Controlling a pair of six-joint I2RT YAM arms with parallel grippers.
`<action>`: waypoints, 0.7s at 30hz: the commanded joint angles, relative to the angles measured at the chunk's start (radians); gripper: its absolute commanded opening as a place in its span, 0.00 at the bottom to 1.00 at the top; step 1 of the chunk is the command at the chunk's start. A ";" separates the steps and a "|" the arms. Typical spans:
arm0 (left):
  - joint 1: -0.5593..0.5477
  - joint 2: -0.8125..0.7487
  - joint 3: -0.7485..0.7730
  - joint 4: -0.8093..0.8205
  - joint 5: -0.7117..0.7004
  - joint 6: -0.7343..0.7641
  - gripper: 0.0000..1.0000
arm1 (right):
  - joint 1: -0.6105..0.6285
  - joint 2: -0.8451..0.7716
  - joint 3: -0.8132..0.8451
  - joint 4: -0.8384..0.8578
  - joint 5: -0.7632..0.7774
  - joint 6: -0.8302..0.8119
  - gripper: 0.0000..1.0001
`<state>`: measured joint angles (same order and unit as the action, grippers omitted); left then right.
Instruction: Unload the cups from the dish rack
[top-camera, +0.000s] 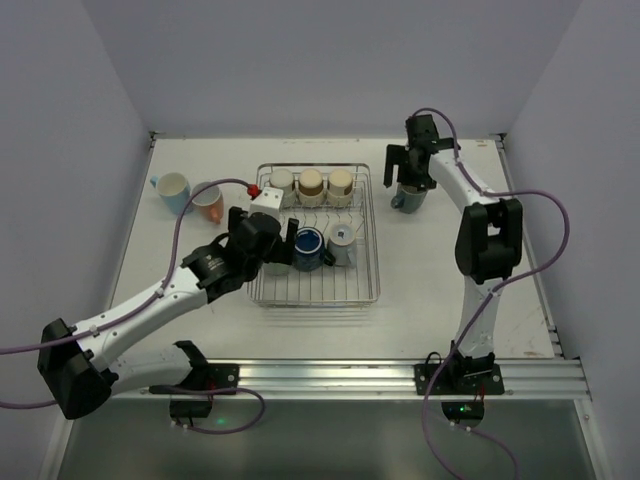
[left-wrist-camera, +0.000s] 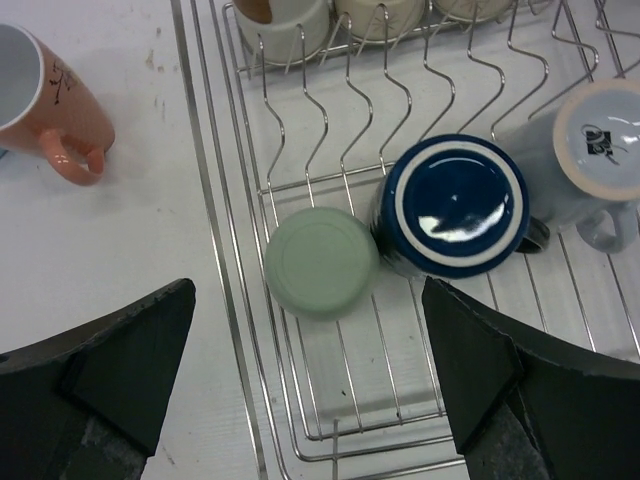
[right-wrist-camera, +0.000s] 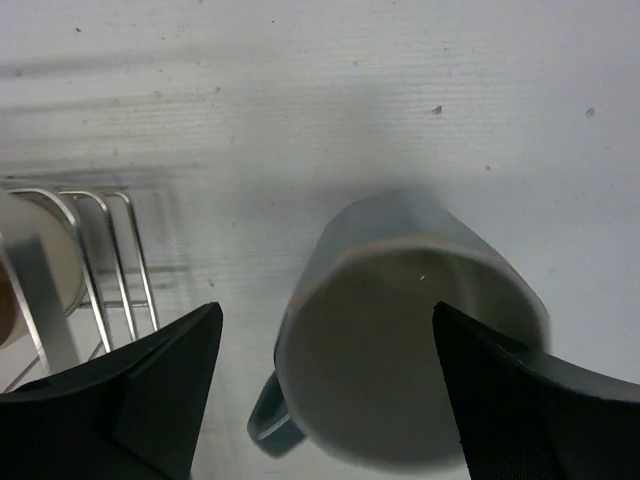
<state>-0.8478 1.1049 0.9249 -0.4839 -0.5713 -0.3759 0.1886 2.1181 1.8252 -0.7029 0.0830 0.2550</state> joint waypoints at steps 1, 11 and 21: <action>0.078 0.024 0.028 0.105 0.100 -0.006 1.00 | -0.001 -0.194 -0.035 0.046 -0.038 0.007 0.89; 0.090 0.148 0.031 0.157 0.133 -0.014 0.95 | -0.002 -0.544 -0.364 0.247 -0.106 0.092 0.86; 0.095 0.216 0.020 0.174 0.054 -0.021 0.85 | 0.000 -0.802 -0.627 0.450 -0.290 0.184 0.82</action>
<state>-0.7628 1.2961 0.9257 -0.3672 -0.4808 -0.3840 0.1886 1.3849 1.2362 -0.3725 -0.1101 0.3908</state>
